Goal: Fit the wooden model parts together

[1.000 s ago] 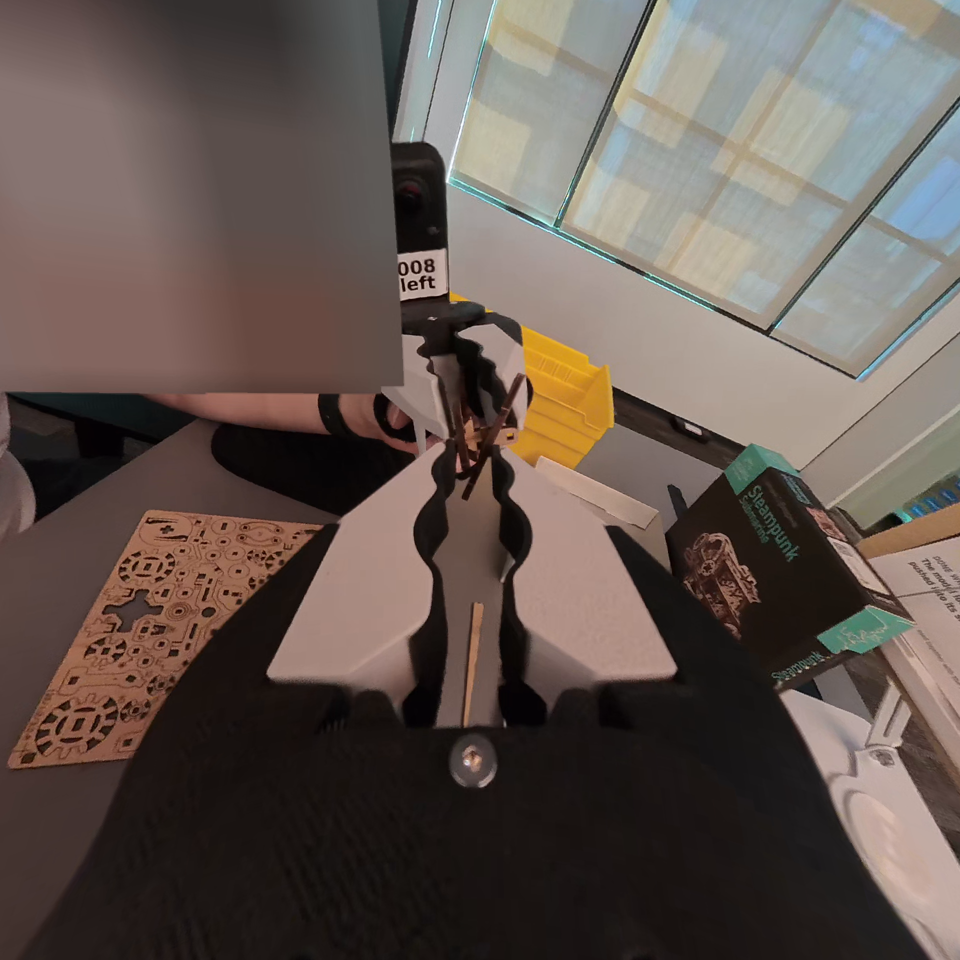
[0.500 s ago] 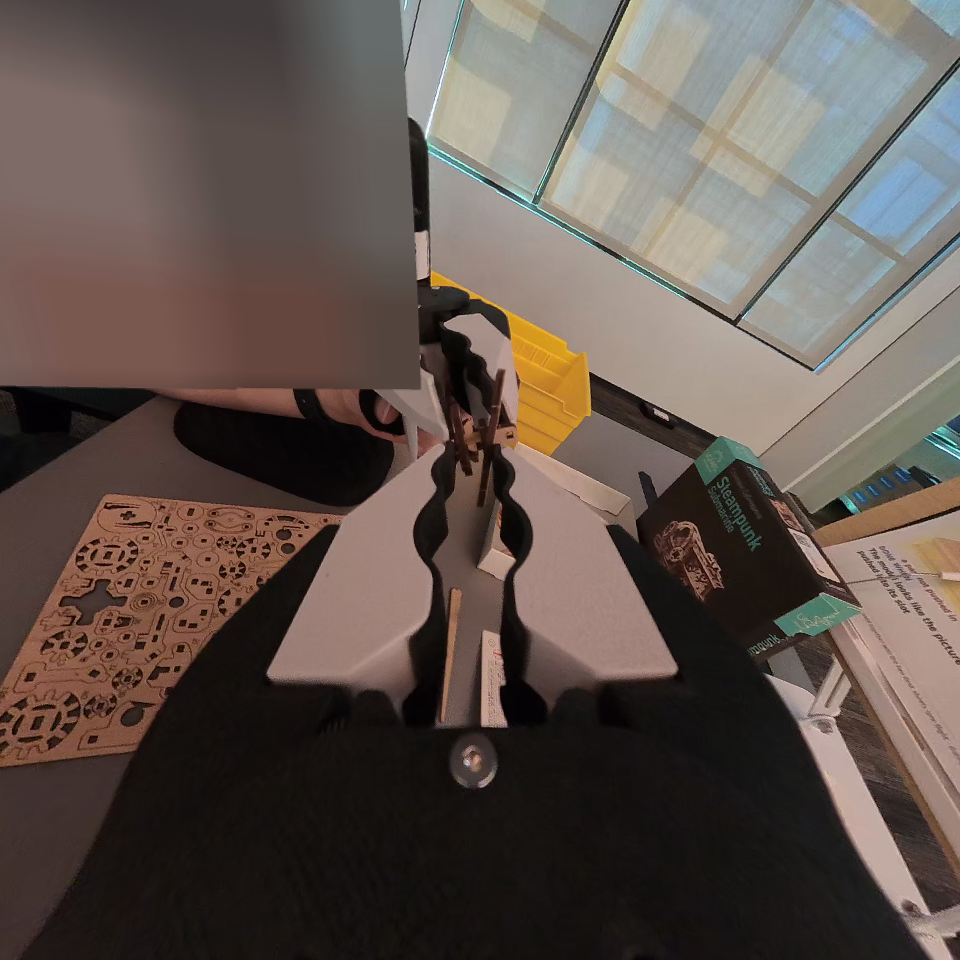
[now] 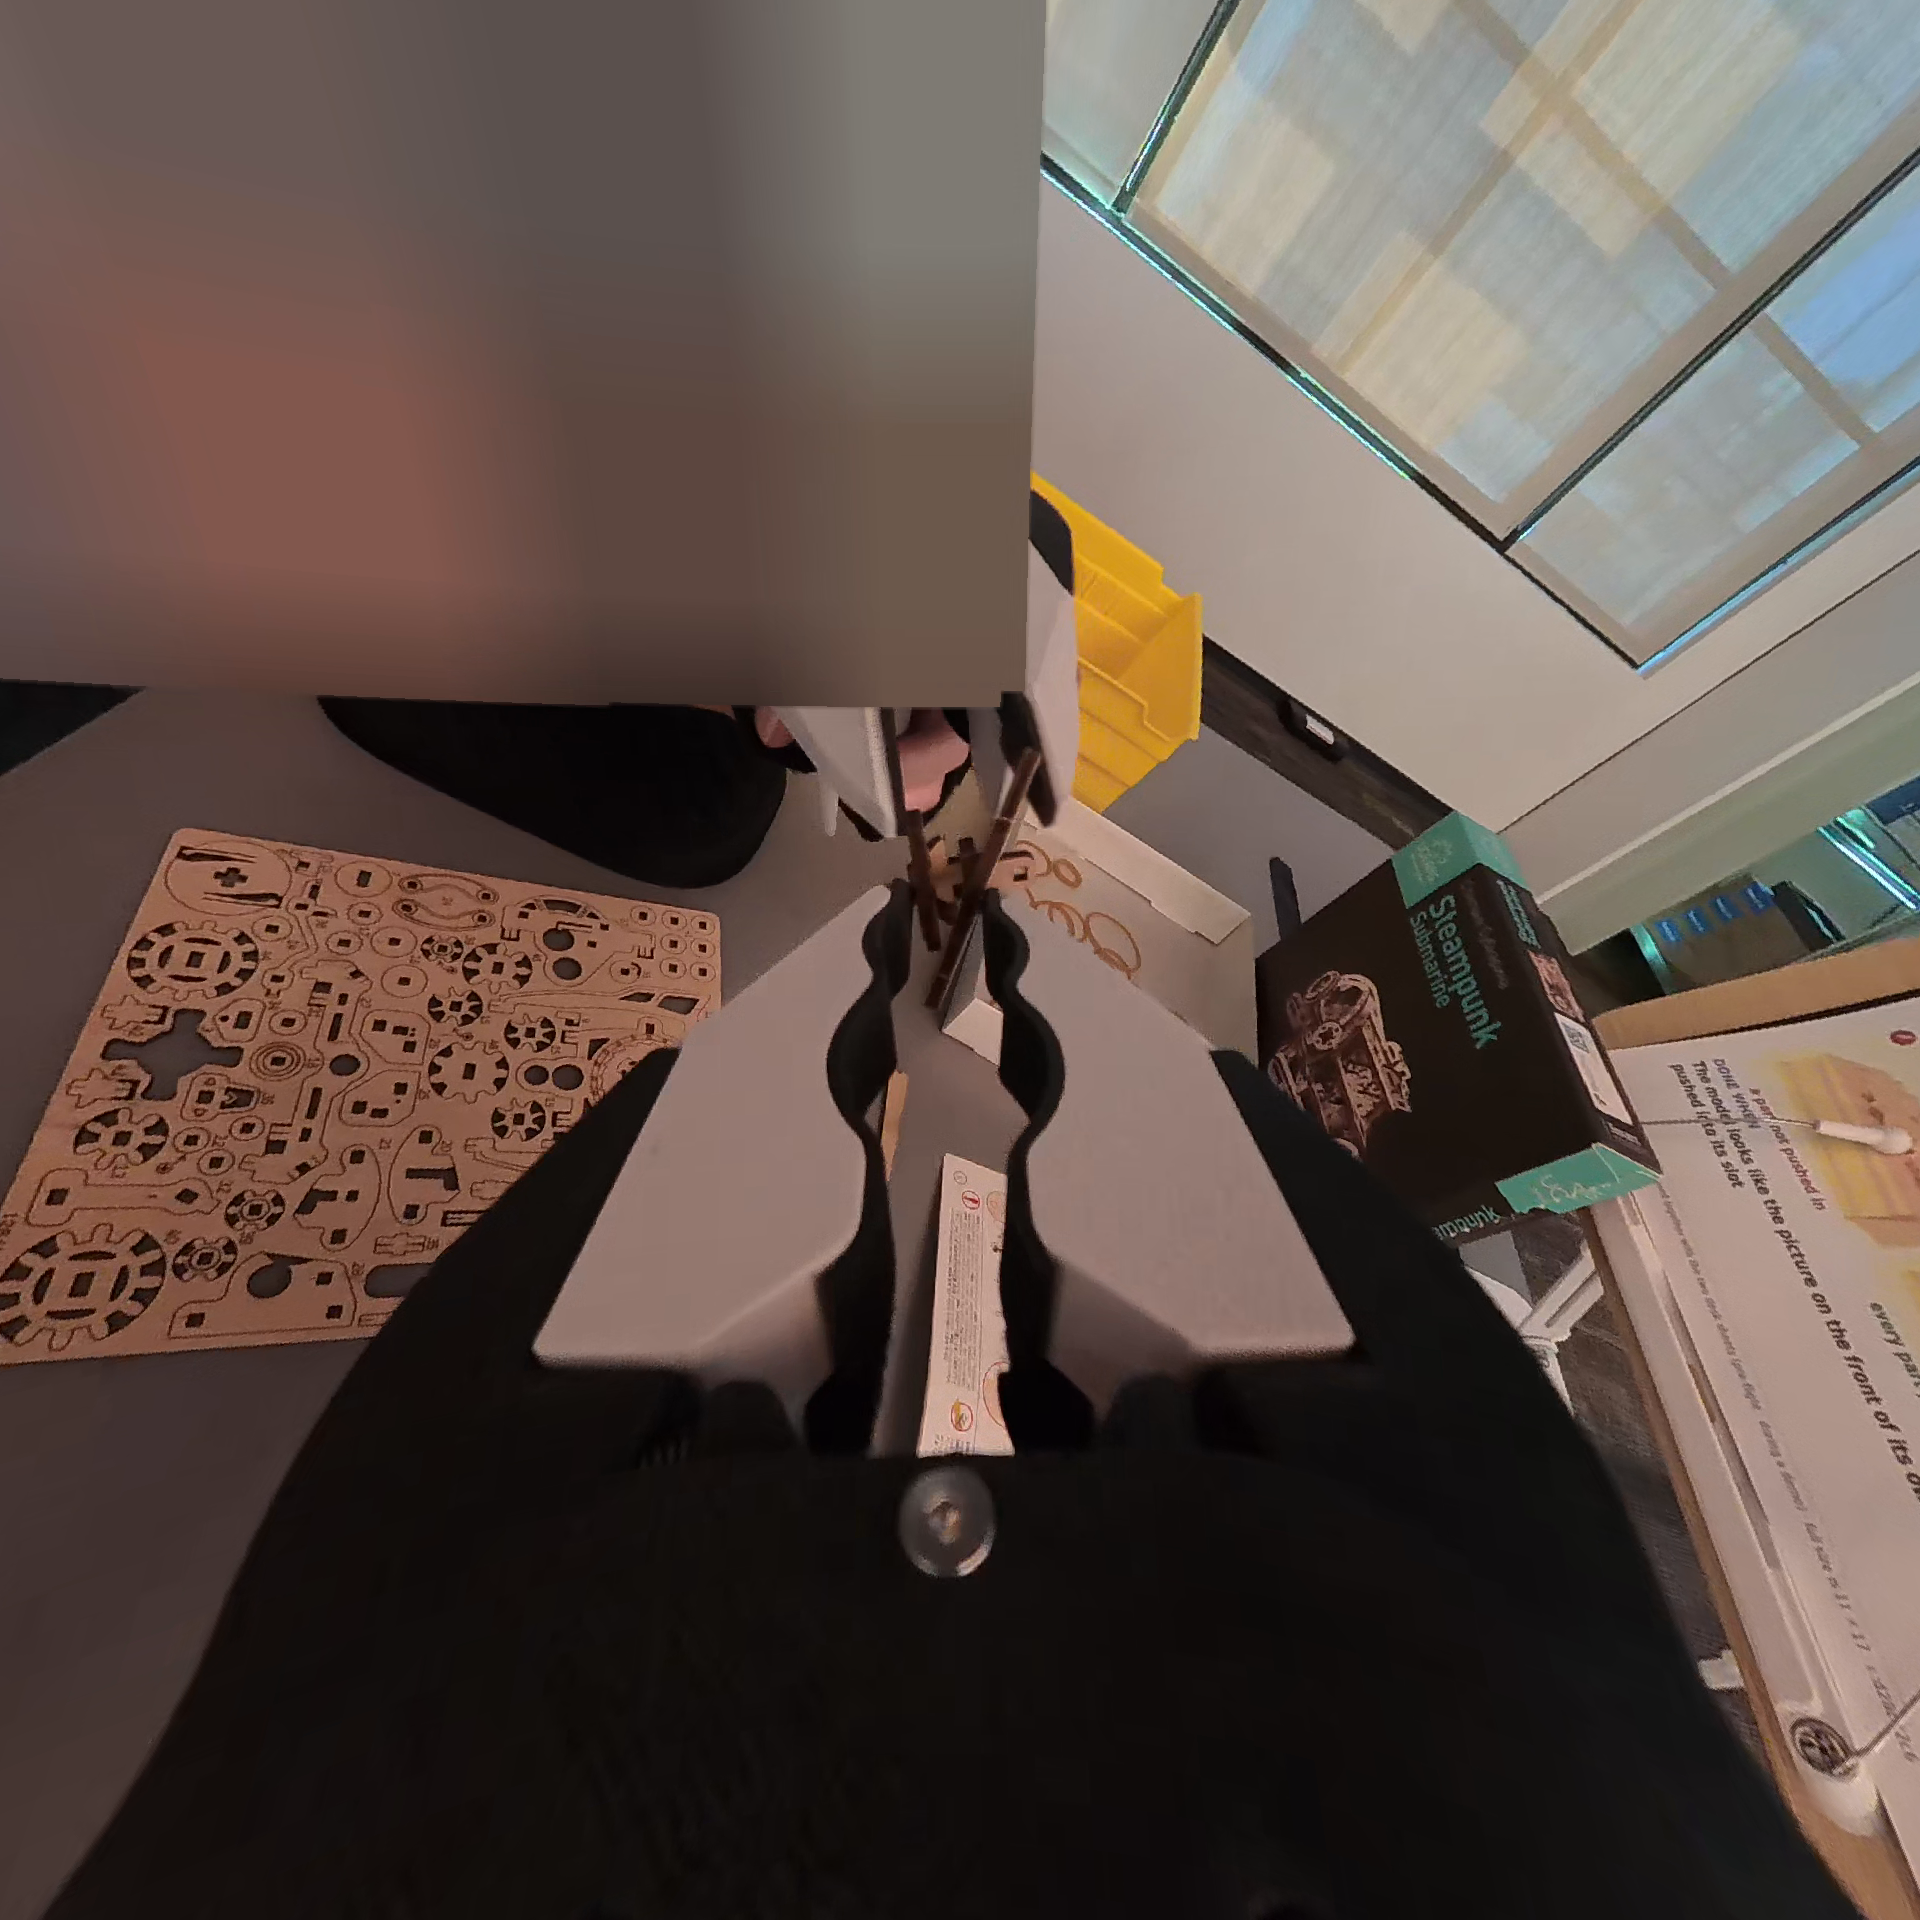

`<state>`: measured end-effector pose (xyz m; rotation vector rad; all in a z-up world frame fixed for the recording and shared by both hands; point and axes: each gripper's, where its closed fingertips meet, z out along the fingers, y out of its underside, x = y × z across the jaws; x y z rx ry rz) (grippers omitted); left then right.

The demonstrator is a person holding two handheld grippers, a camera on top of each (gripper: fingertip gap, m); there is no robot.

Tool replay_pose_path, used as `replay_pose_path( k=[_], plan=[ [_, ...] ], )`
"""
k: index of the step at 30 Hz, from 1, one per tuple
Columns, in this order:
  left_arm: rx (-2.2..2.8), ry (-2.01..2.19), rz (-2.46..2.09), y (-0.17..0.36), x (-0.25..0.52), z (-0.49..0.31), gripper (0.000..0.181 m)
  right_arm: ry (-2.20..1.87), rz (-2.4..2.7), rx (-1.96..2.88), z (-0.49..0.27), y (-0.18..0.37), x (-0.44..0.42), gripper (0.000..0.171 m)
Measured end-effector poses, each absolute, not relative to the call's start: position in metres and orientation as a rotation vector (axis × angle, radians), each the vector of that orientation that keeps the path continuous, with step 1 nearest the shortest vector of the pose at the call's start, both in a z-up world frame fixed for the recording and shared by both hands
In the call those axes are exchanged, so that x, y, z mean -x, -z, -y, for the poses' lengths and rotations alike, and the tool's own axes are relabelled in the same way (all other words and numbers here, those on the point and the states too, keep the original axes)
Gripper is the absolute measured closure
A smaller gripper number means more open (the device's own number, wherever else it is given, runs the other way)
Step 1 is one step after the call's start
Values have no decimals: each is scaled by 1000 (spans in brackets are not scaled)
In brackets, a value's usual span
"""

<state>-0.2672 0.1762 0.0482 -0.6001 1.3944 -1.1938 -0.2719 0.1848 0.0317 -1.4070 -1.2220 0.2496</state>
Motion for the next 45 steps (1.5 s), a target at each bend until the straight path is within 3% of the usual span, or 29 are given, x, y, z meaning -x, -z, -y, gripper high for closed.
replay_pose_path(
  k=[8, 29, 45],
  plan=[
    [542, 1155, -1390, -50, 271, -172, 175, -253, 1243, 1417, -182, -31, 274, 158],
    [547, 872, -1596, -16, 262, -177, 174, 169, 1458, 1492, -183, -6, 265, 159],
    [539, 918, -1613, -18, 266, -172, 181, -34, 1417, 1500, -176, -9, 270, 158]
  ],
)
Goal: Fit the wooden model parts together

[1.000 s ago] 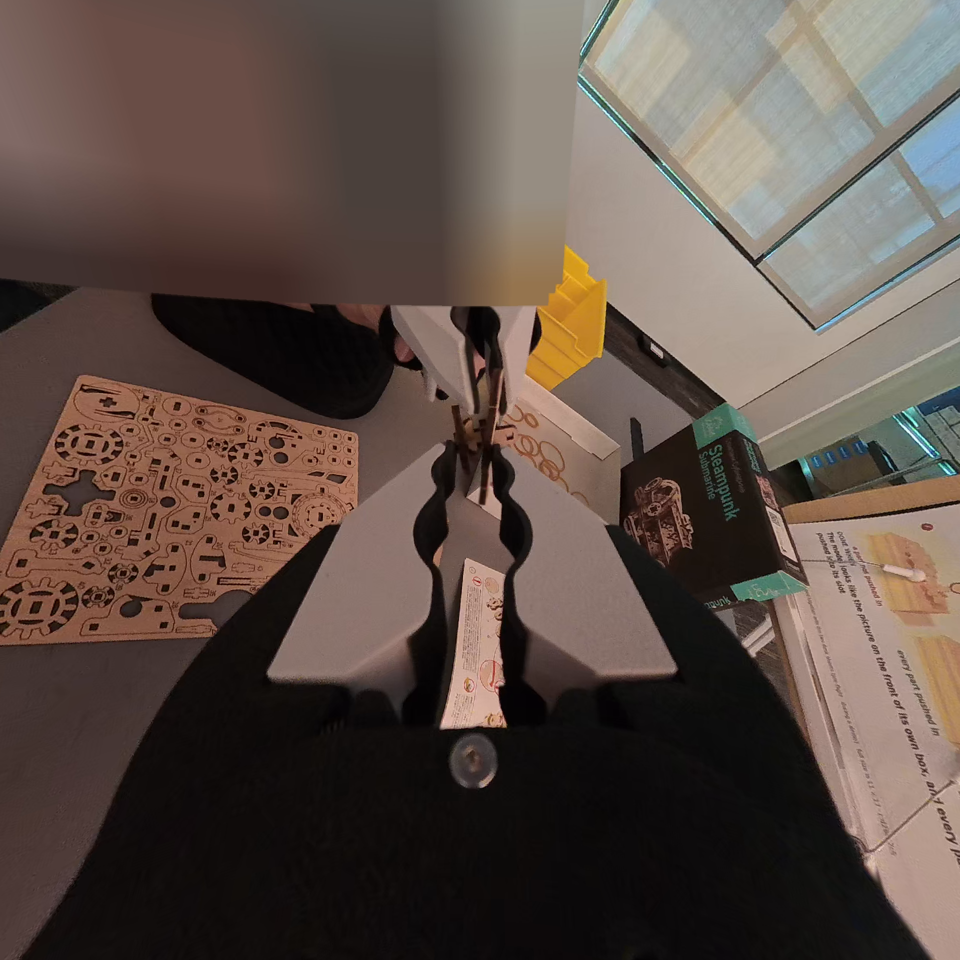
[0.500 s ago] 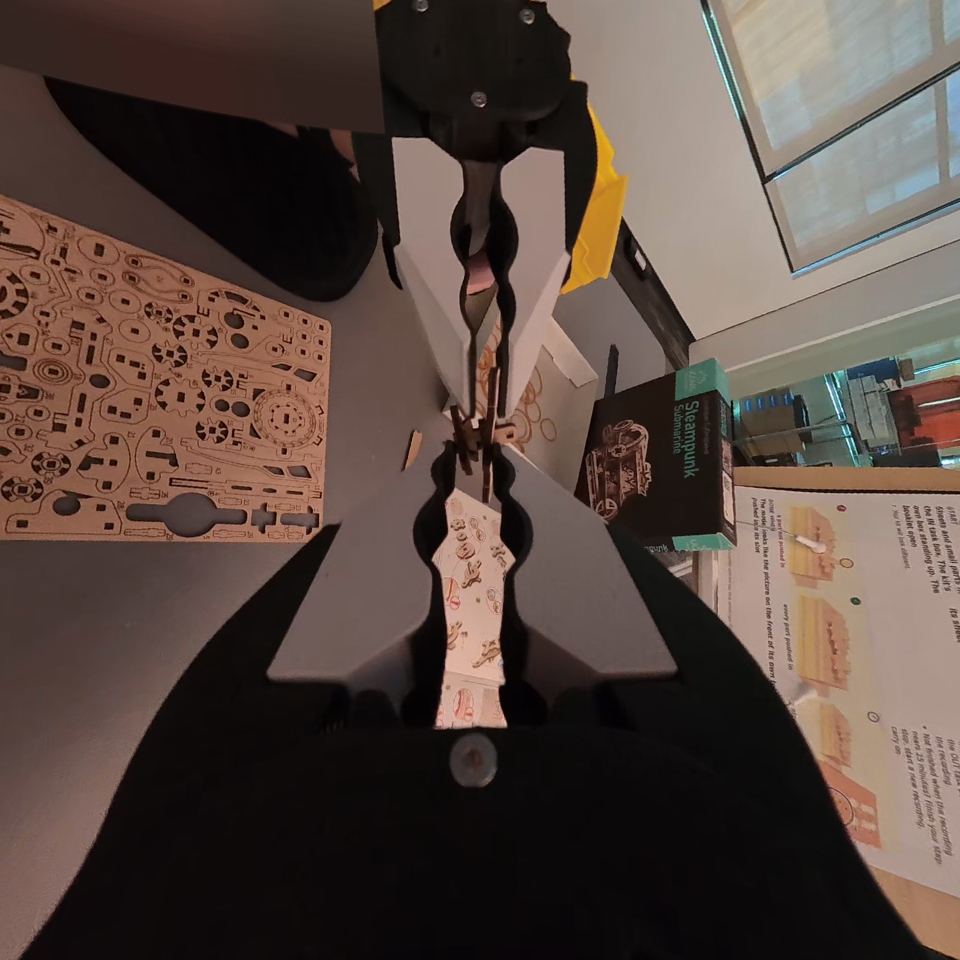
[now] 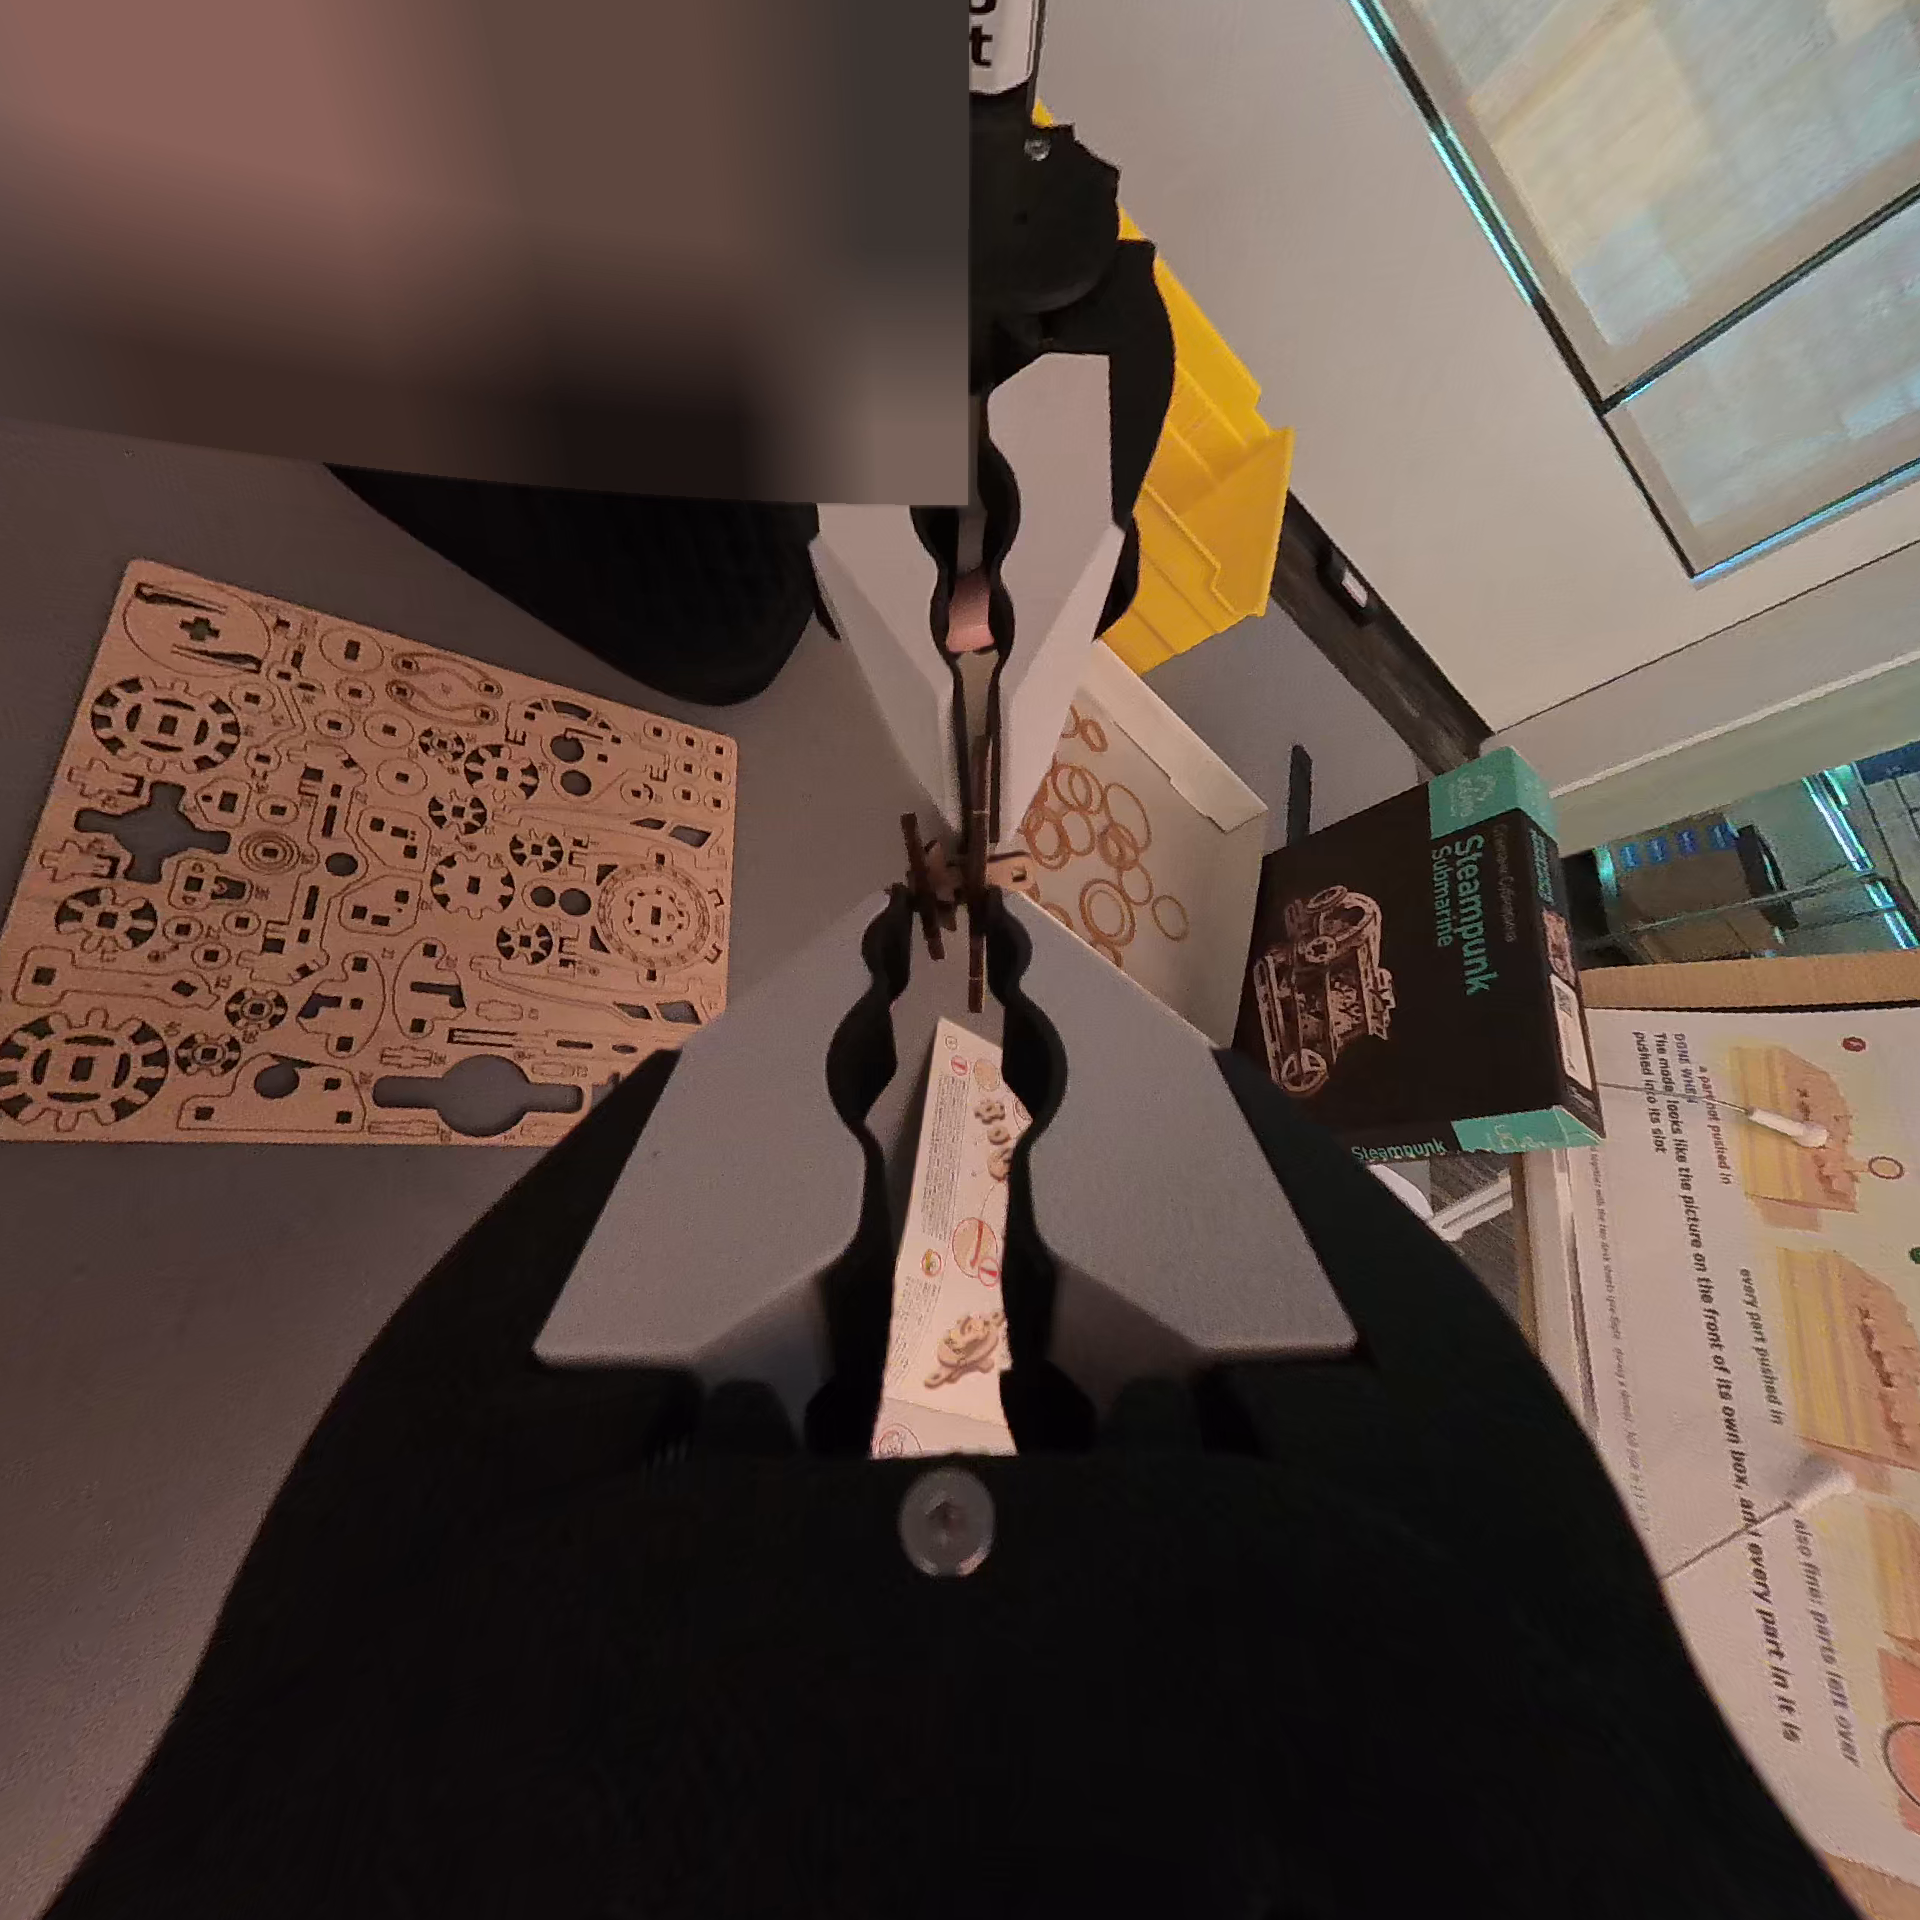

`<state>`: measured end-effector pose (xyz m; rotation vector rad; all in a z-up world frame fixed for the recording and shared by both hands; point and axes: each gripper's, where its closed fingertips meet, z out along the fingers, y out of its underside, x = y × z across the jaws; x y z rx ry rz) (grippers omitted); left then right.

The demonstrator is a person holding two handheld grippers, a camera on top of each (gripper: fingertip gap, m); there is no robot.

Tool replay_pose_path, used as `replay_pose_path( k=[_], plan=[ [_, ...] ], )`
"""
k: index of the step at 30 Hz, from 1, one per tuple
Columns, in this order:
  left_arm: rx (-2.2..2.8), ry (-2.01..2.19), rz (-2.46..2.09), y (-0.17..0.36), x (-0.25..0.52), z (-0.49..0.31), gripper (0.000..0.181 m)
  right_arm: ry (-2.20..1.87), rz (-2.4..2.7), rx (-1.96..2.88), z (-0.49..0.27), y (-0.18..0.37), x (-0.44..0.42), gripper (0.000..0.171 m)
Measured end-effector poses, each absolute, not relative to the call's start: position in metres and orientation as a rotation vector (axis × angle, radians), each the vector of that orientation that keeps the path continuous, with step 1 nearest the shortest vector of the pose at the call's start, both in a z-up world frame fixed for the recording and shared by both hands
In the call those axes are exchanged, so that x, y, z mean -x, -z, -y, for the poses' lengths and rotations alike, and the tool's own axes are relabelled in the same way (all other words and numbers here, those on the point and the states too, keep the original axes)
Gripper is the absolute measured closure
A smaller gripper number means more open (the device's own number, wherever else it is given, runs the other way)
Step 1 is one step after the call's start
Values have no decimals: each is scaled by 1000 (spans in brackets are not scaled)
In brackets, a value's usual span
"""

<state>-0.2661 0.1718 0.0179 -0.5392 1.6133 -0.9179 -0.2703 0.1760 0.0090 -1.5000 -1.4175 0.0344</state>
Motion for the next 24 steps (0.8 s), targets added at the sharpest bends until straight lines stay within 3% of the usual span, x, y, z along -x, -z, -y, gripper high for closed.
replay_pose_path(
  k=[9, 17, 22, 24],
  plan=[
    [631, 1008, -1592, -17, 262, -178, 179, -156, 1348, 1516, -181, -9, 266, 158],
    [688, 1113, -1579, -19, 263, -179, 169, -153, 1331, 1512, -182, -12, 265, 159],
    [719, 1304, -1568, -27, 267, -173, 151, -185, 1312, 1484, -181, -17, 265, 159],
    [712, 1280, -1558, -28, 266, -173, 155, -200, 1302, 1477, -180, -19, 265, 159]
  ],
)
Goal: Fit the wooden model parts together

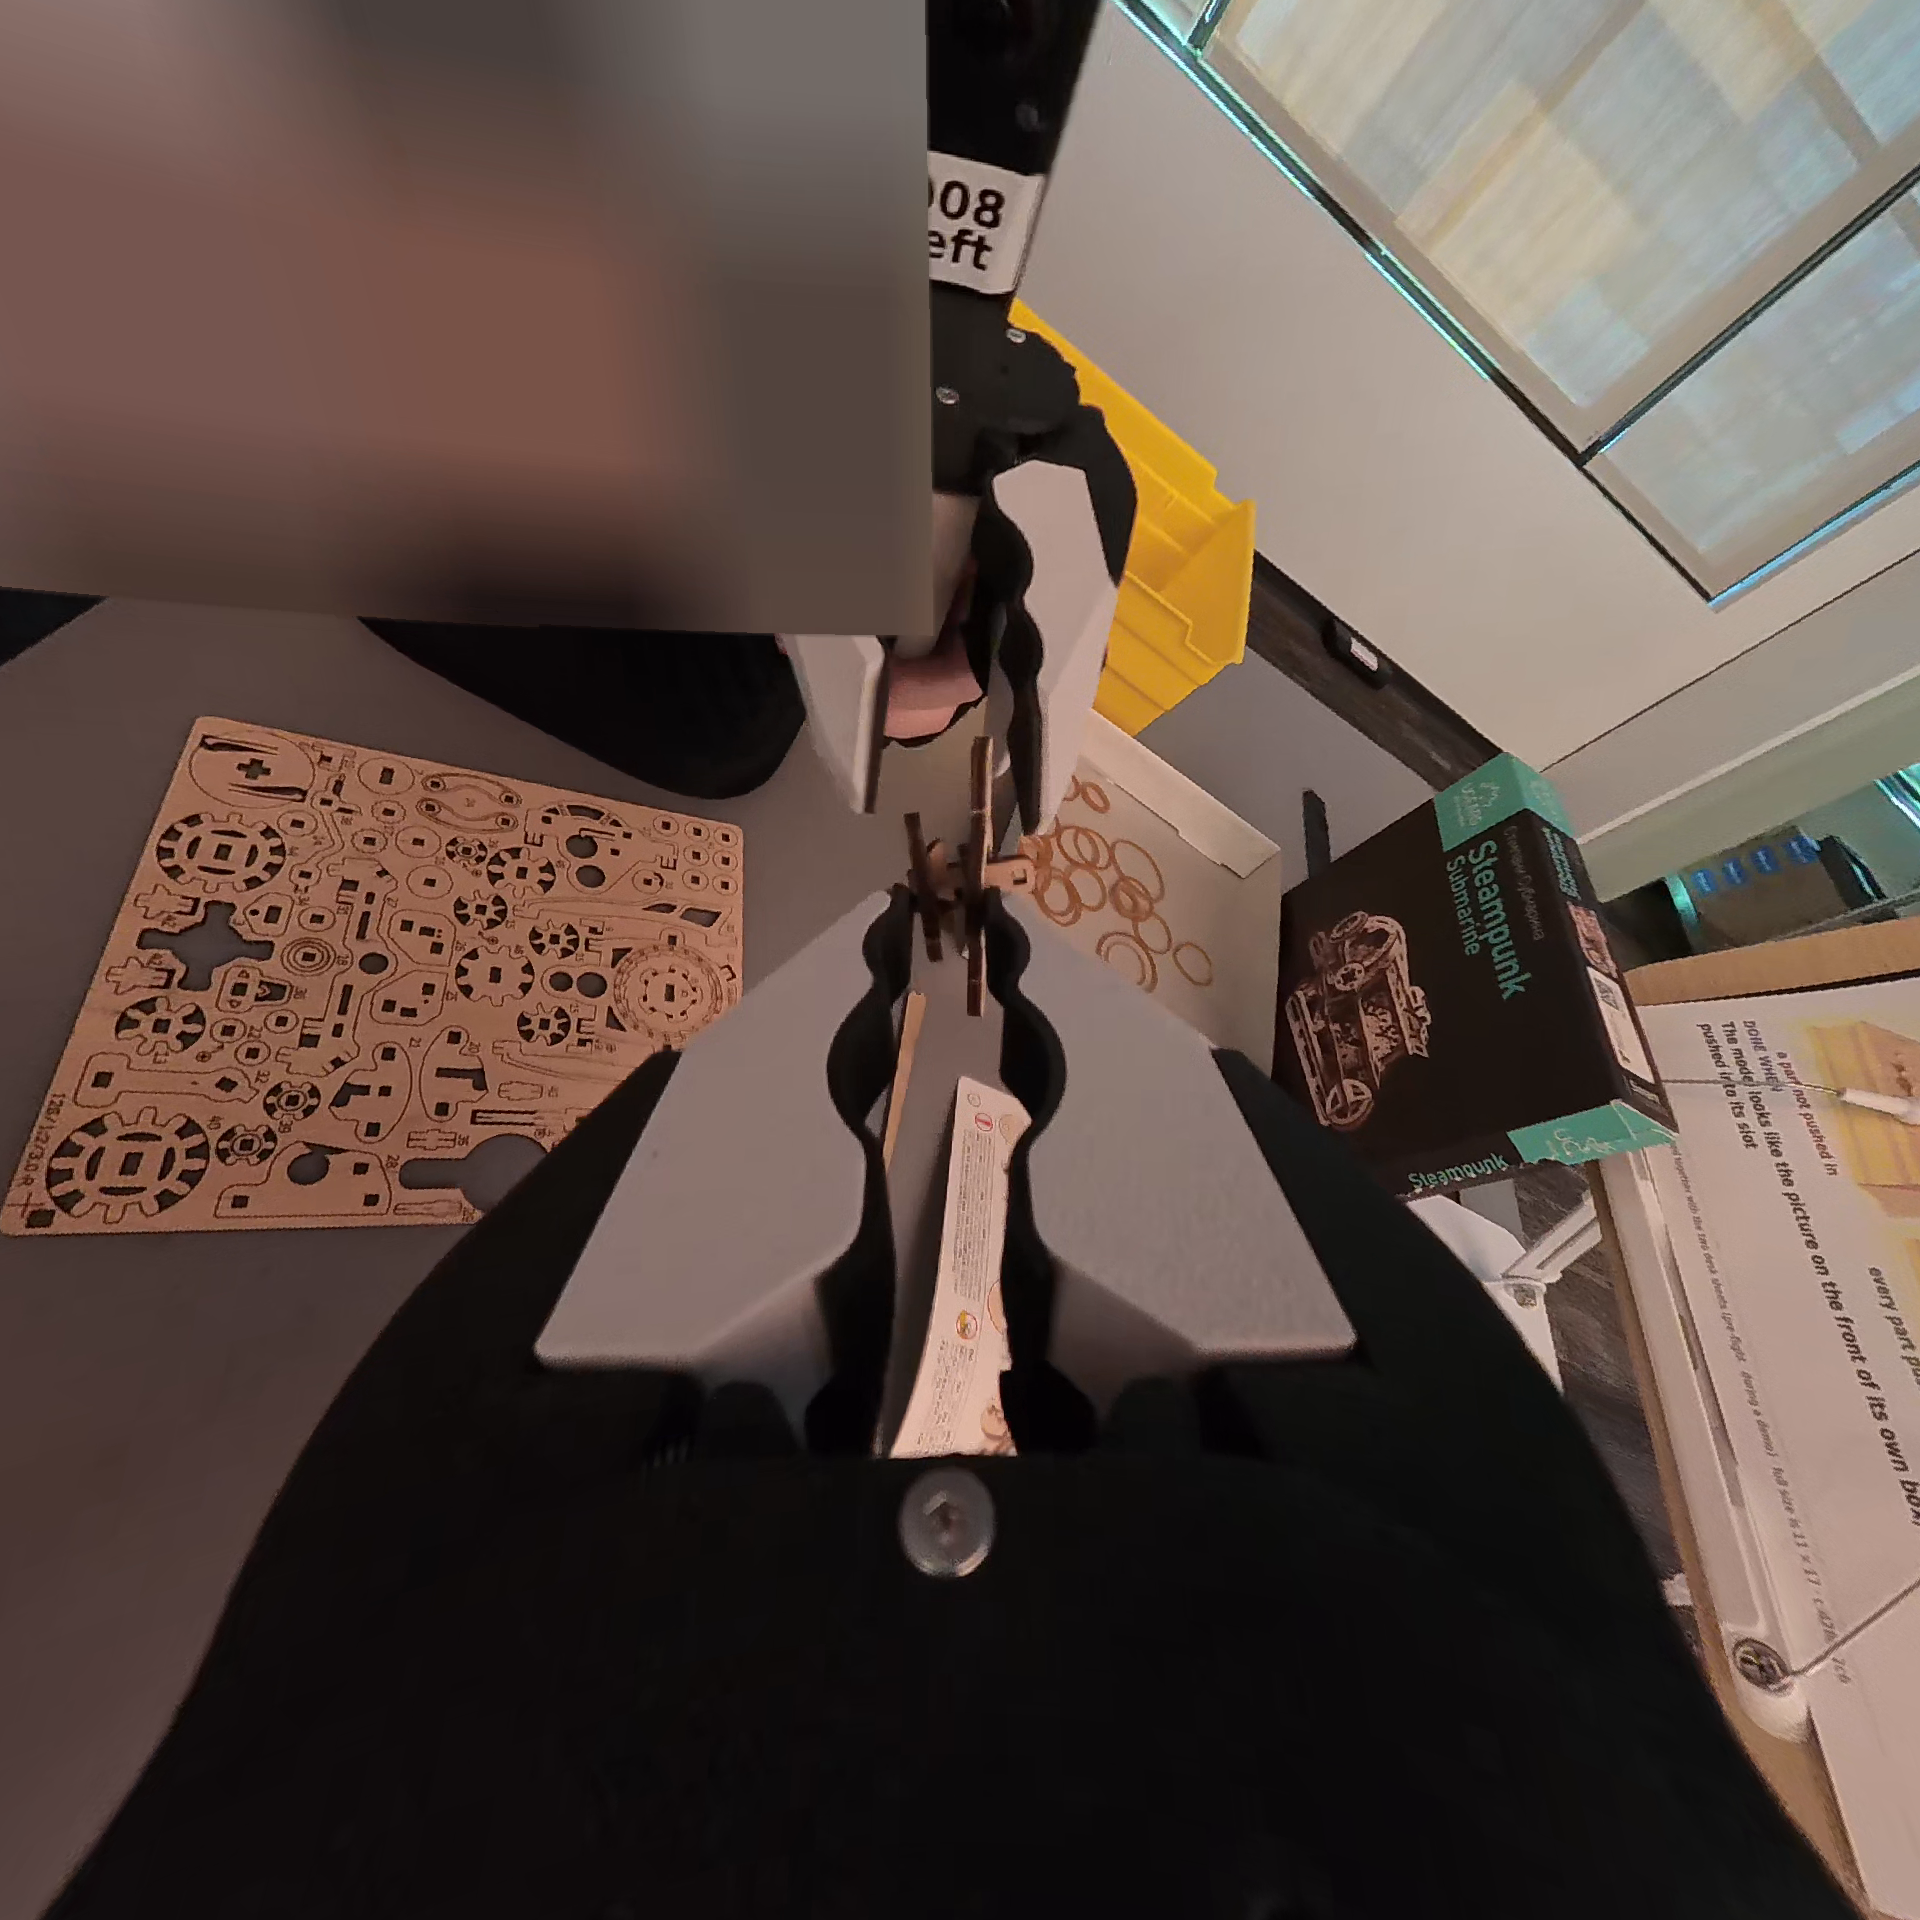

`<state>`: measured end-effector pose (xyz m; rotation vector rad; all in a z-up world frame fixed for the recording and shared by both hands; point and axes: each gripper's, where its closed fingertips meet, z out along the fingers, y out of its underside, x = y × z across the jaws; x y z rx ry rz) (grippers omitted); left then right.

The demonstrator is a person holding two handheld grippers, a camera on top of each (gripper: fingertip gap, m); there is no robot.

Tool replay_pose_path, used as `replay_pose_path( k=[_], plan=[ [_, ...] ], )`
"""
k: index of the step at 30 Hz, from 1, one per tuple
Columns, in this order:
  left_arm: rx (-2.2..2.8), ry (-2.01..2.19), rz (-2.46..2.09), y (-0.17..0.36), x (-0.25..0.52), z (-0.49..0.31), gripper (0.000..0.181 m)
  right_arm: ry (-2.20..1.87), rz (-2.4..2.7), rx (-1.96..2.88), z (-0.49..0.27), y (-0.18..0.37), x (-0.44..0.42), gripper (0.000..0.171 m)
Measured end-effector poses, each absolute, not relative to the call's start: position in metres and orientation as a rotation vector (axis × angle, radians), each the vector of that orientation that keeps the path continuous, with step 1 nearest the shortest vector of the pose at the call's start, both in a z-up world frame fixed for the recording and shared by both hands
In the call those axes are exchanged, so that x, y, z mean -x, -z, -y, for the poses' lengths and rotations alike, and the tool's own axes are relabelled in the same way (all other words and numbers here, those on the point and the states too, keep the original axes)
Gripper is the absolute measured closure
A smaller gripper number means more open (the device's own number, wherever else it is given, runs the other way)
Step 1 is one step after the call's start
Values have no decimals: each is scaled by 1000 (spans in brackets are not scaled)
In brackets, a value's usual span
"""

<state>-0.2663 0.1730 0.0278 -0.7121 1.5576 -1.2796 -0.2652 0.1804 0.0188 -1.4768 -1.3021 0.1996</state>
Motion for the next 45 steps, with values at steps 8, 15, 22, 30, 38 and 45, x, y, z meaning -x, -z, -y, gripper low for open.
replay_pose_path(
  k=[8, 15, 22, 30, 38, 45],
  plan=[
    [673, 1142, -1548, -27, 261, -171, 158, -240, 1268, 1469, -182, -23, 266, 159],
    [670, 1058, -1485, -30, 258, -180, 167, -276, 1209, 1490, -188, -25, 265, 159],
    [697, 1079, -1450, -37, 259, -184, 167, -316, 1149, 1474, -192, -31, 266, 159],
    [730, 1096, -1392, -42, 258, -191, 147, -312, 1108, 1393, -194, -41, 265, 159],
    [699, 1071, -1390, -42, 258, -188, 164, -368, 1089, 1332, -190, -48, 269, 159],
    [664, 1019, -1389, -43, 259, -186, 164, -415, 1084, 1311, -188, -48, 270, 159]
  ],
)
